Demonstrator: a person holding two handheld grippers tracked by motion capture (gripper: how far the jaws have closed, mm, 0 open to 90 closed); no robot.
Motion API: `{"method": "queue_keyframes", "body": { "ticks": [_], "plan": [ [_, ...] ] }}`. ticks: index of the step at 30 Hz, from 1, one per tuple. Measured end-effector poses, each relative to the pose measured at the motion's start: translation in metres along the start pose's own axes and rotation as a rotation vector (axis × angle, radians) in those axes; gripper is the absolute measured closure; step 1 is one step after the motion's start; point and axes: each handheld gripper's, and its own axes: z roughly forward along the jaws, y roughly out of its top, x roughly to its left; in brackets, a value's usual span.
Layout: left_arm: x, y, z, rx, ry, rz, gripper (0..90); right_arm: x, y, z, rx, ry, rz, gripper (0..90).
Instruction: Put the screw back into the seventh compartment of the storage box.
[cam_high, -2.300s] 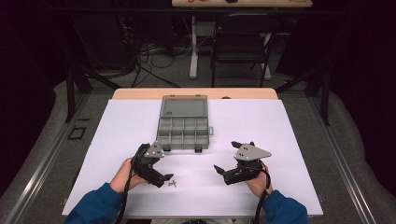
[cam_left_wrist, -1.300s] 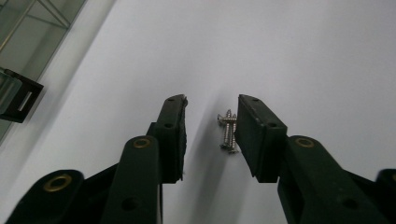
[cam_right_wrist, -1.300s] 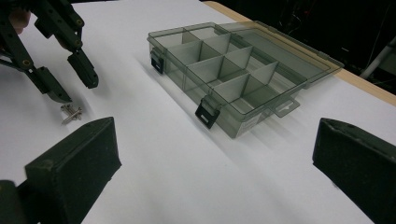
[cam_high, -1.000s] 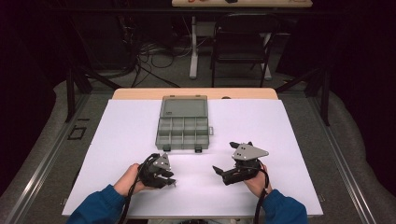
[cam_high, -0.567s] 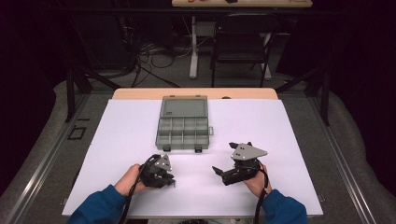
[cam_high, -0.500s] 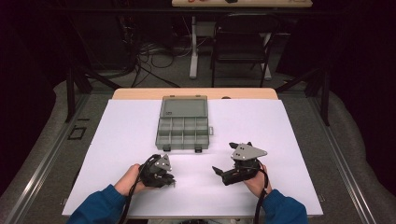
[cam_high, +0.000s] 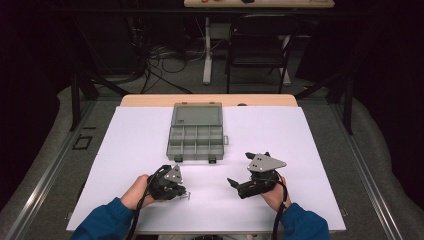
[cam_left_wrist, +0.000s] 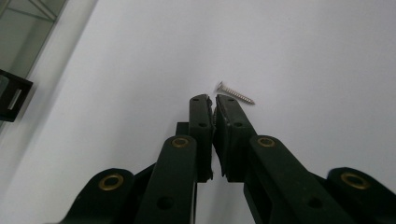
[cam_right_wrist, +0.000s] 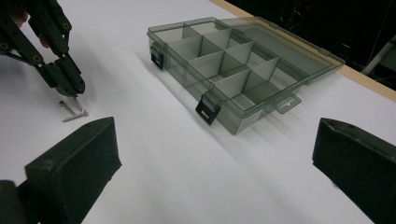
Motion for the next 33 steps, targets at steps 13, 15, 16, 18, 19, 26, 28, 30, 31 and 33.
{"method": "queue_keyframes", "body": {
  "ticks": [13, 15, 16, 18, 19, 26, 28, 30, 31, 33],
  "plan": [
    [0.0, 0.0, -0.009, -0.014, 0.033, 0.009, 86.1, 0.0, 0.001, -0.001, 0.004, -0.004, -0.005, 0.0],
    [0.0, 0.001, -0.011, -0.016, 0.038, 0.012, 86.1, 0.0, 0.0, -0.001, 0.004, -0.002, -0.005, 0.0],
    [0.001, 0.002, -0.013, -0.014, 0.035, 0.016, 86.1, 0.0, 0.0, -0.001, 0.002, -0.002, -0.004, 0.0],
    [0.002, 0.002, -0.014, -0.021, 0.043, 0.014, 86.1, 0.0, 0.0, -0.001, -0.007, -0.001, 0.0, 0.0],
    [0.002, 0.002, -0.014, -0.029, 0.042, 0.006, 86.1, 0.001, 0.0, -0.001, -0.012, -0.001, 0.001, 0.0],
    [0.005, 0.003, -0.018, -0.041, 0.063, 0.009, 86.1, 0.001, 0.001, -0.002, -0.015, -0.007, -0.005, 0.0],
    [0.005, 0.004, -0.017, -0.053, 0.066, 0.0, 86.1, 0.0, 0.0, -0.002, -0.02, -0.004, -0.003, 0.0],
    [0.007, 0.005, -0.018, -0.046, 0.067, 0.004, 86.1, 0.0, 0.0, -0.003, -0.017, -0.007, -0.002, 0.0],
    [0.007, 0.005, -0.019, -0.047, 0.066, 0.006, 86.2, 0.0, 0.0, -0.003, -0.018, -0.005, -0.001, 0.0],
    [0.008, 0.006, -0.02, -0.053, 0.069, 0.006, 86.2, 0.0, 0.0, -0.003, -0.018, -0.009, 0.0, 0.0]
  ]
}}
